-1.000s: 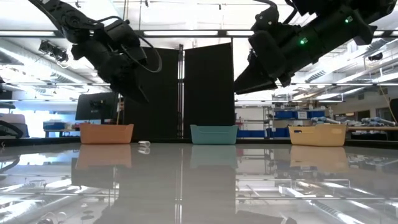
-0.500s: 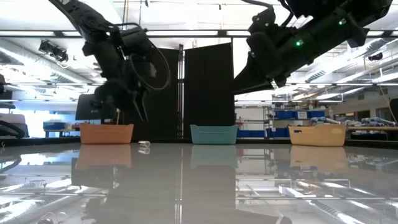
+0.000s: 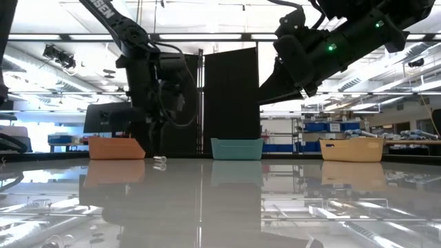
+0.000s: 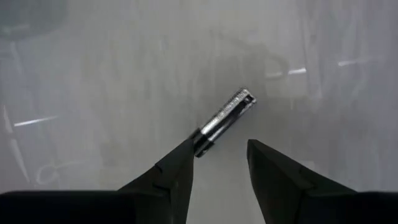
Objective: Sort batteries
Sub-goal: Put the silver battery into the yellow bin
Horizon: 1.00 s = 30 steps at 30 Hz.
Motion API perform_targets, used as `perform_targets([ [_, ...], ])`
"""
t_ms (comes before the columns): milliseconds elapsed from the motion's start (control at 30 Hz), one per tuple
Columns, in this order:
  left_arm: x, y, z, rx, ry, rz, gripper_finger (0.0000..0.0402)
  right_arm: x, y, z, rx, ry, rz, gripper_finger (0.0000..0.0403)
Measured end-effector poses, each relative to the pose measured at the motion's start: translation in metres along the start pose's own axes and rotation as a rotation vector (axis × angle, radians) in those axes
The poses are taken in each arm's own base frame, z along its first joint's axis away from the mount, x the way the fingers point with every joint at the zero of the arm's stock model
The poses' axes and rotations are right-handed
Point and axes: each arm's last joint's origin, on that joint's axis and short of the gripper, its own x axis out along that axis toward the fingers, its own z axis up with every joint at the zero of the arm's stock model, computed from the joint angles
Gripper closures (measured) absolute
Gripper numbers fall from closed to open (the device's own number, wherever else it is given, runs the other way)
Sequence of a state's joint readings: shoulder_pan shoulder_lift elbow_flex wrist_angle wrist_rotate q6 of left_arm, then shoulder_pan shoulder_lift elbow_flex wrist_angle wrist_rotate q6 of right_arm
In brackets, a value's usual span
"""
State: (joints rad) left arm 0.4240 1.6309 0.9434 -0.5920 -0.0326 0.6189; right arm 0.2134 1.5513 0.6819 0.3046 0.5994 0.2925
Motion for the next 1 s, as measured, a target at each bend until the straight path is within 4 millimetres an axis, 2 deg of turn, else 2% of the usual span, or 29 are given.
perform_targets([
  [267,0.016,0.001,0.000,0.018,0.070,-0.018,0.0243,0.000,0.000,0.000,0.002,0.004,0.014,0.0242],
  [700,0.017,0.003,-0.006,-0.048,0.097,-0.045,0.0245,0.000,0.001,0.000,0.004,0.003,0.022,0.0244],
  [1000,0.017,0.002,-0.006,-0.264,0.079,-0.069,0.0245,0.000,0.002,0.000,0.005,0.003,0.028,0.0245],
])
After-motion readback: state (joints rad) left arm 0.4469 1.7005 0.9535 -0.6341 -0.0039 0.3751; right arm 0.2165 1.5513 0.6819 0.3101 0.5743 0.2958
